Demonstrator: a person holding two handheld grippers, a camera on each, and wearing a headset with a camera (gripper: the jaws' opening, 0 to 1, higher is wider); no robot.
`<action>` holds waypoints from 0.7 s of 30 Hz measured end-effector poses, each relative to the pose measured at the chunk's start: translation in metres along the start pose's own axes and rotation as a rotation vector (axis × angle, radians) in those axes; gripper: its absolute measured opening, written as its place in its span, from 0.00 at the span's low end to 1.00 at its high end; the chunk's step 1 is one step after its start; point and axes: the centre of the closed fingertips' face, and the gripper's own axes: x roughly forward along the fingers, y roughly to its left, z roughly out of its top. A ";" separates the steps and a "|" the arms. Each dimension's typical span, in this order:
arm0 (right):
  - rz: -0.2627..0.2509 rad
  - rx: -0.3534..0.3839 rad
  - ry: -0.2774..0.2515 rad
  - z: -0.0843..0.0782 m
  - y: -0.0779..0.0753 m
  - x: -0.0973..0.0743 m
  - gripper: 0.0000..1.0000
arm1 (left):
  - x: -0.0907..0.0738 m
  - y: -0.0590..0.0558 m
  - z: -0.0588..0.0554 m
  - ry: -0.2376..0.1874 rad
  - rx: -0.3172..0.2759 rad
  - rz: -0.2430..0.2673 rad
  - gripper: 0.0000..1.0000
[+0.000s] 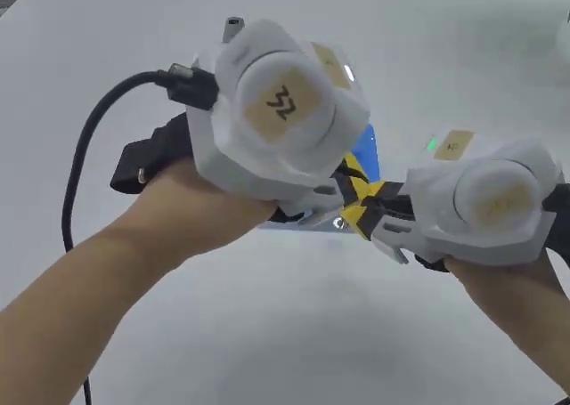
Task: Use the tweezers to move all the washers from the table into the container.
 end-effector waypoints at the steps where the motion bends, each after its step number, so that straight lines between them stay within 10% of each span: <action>1: -0.001 0.006 -0.009 0.005 -0.002 -0.002 0.02 | -0.003 0.002 0.004 -0.003 0.004 0.006 0.00; 13: -0.074 -0.018 -0.077 0.043 -0.030 -0.010 0.02 | -0.019 0.029 0.032 -0.038 0.057 0.084 0.00; 21: -0.099 -0.026 -0.058 0.041 -0.042 0.009 0.02 | -0.010 0.047 0.022 -0.021 0.037 0.118 0.00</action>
